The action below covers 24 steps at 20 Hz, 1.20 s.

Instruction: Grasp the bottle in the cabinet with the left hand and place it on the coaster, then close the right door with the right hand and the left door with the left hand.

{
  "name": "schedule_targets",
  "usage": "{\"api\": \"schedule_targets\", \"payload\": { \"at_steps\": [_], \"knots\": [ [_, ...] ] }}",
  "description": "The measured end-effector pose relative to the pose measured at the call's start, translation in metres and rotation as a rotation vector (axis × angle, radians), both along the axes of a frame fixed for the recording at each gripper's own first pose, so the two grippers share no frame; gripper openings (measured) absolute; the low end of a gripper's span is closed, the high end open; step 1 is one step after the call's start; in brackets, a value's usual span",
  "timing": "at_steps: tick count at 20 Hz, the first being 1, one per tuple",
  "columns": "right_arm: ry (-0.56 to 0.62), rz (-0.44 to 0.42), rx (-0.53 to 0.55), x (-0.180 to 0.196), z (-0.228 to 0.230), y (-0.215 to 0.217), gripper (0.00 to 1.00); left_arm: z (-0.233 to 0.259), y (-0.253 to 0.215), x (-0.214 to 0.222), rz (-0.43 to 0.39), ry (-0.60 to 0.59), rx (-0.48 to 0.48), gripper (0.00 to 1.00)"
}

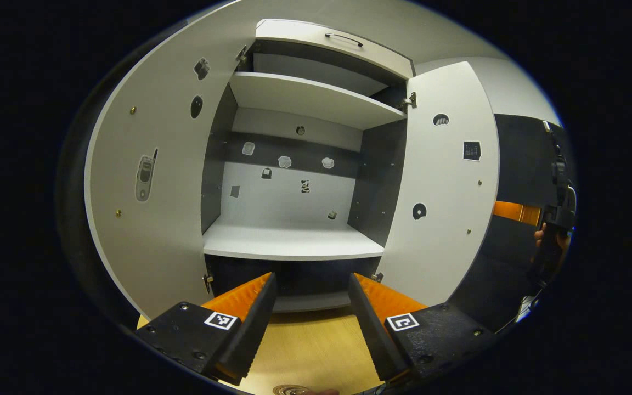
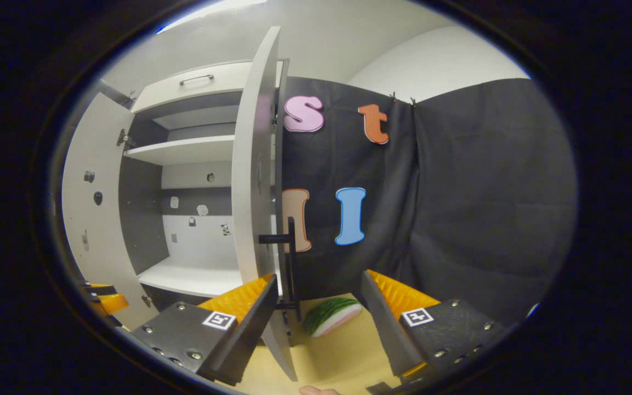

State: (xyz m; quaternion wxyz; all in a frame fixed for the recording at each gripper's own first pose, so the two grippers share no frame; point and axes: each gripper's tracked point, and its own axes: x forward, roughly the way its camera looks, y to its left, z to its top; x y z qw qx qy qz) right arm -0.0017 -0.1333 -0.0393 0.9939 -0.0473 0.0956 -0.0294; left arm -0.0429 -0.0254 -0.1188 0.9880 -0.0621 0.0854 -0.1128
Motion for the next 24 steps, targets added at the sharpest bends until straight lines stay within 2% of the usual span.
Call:
{"api": "schedule_targets", "payload": {
  "at_steps": [7,8,13,16,17,20,24],
  "knots": [
    [0.036,0.112,0.050,0.001,-0.012,0.057,0.92,0.011,0.020,-0.005,0.023,-0.009,-0.002,0.84],
    [0.043,0.129,0.065,0.001,-0.016,0.066,0.94,0.013,0.026,-0.006,0.032,-0.014,0.000,0.84],
    [0.083,0.201,0.134,0.011,-0.026,0.106,0.92,0.017,0.052,-0.021,0.091,-0.026,0.007,0.84],
    [0.093,0.249,0.186,0.017,-0.027,0.133,0.98,0.019,0.069,-0.026,0.132,-0.032,0.005,0.84],
    [0.096,0.271,0.217,0.019,-0.028,0.144,0.95,0.019,0.075,-0.028,0.147,-0.033,0.007,0.84],
    [0.103,0.324,0.302,0.022,-0.027,0.172,0.98,0.021,0.091,-0.031,0.185,-0.040,0.003,0.84],
    [0.119,0.348,0.291,0.029,-0.032,0.189,0.98,0.023,0.112,-0.039,0.246,-0.052,-0.001,0.84]
  ]
}}
